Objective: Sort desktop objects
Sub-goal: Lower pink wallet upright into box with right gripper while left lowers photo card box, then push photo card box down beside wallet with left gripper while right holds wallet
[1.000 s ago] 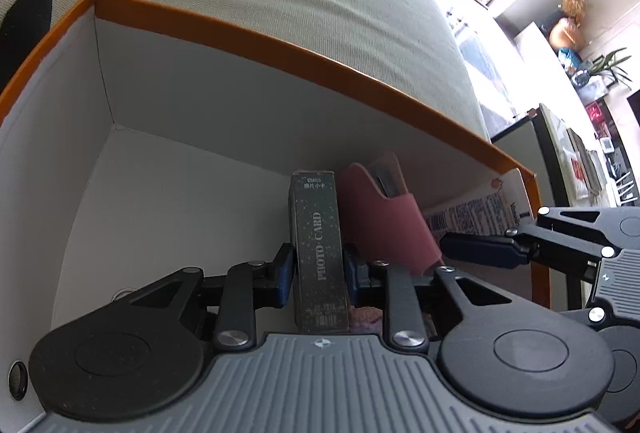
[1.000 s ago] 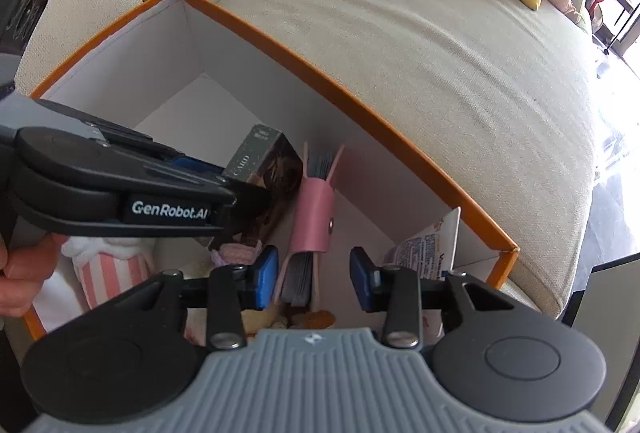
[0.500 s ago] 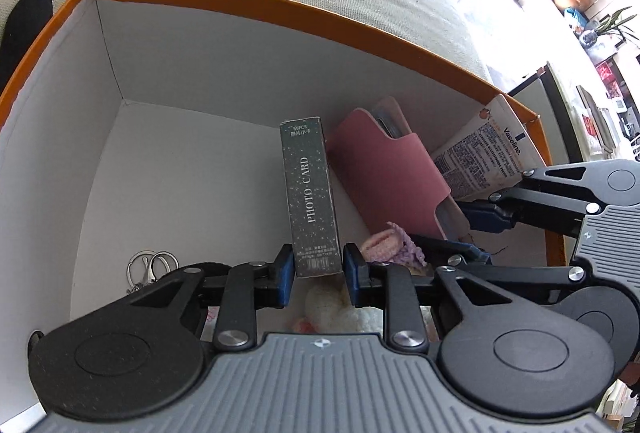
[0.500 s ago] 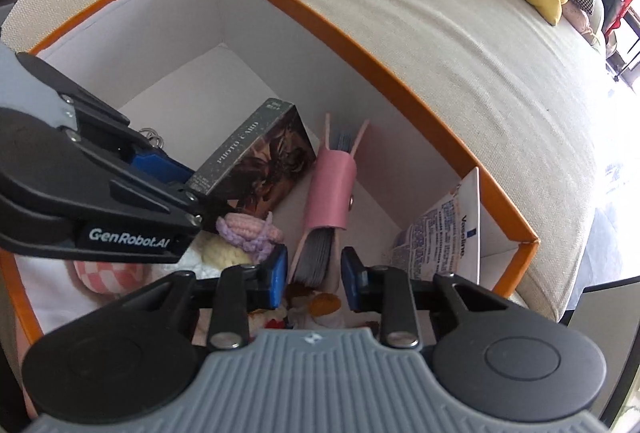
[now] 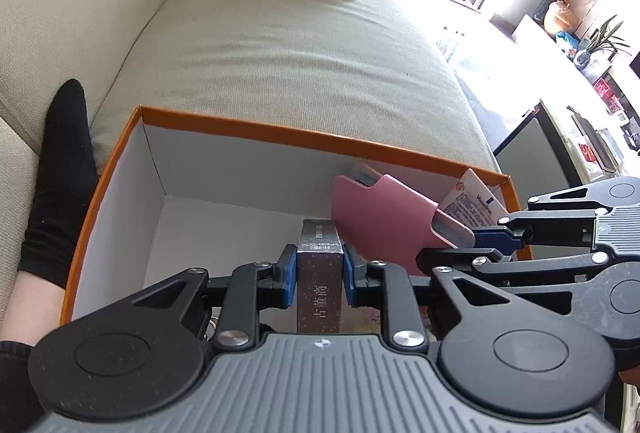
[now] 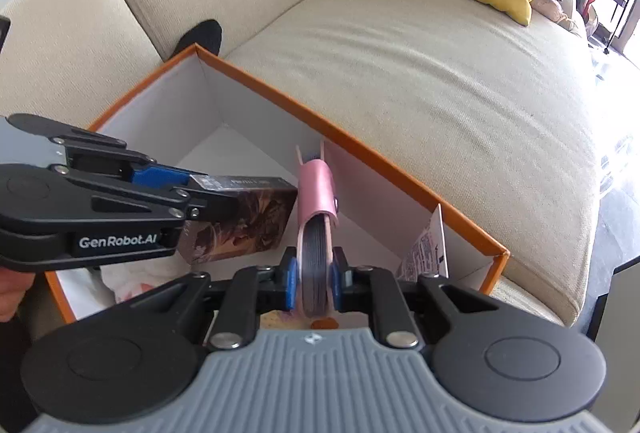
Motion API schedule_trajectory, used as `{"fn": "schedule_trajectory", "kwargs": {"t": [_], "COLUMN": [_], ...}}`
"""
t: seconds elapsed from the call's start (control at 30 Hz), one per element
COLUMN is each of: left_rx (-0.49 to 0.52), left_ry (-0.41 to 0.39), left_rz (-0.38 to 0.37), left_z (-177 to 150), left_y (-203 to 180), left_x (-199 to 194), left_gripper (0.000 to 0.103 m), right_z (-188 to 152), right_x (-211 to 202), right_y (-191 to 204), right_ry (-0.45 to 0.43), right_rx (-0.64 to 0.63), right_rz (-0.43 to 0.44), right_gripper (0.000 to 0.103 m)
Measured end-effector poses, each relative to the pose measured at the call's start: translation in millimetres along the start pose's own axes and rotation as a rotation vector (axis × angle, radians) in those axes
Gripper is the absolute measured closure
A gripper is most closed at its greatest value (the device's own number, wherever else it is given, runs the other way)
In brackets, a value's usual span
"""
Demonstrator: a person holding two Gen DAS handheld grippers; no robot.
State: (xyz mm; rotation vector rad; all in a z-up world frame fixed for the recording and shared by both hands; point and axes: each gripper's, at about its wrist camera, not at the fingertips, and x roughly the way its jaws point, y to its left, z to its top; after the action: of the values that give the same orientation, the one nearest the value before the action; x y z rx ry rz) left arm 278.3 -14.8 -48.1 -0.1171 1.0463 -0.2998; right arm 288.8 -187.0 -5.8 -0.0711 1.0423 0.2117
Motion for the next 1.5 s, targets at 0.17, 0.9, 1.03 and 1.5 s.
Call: {"fn": "schedule_trajectory", "kwargs": {"t": [0.17, 0.9, 1.03, 1.5], "left_rx": [0.026, -0.060, -0.099, -0.148], "left_ry": [-0.001, 0.022, 0.002, -0.030], "left_rz": [-0.015, -0.083, -0.092, -0.125], "left_z": [4, 15, 17, 13], "left_y": [0, -10, -6, 5], "left_x": [-7, 44, 51, 55], "left_gripper": [0.077, 0.076, 0.077, 0.077], "right_z": [-4, 0, 4, 2], "right_x": [-35, -16, -8, 11], "right_y": [-28, -52, -51, -43], "right_ry": [0.001, 0.052, 0.016, 0.017], "right_rx": [0.062, 0.250, 0.248, 0.267], "right_rz": [0.020, -0.013, -0.041, -0.044], "right_gripper": [0.086, 0.086, 0.086, 0.087]}}
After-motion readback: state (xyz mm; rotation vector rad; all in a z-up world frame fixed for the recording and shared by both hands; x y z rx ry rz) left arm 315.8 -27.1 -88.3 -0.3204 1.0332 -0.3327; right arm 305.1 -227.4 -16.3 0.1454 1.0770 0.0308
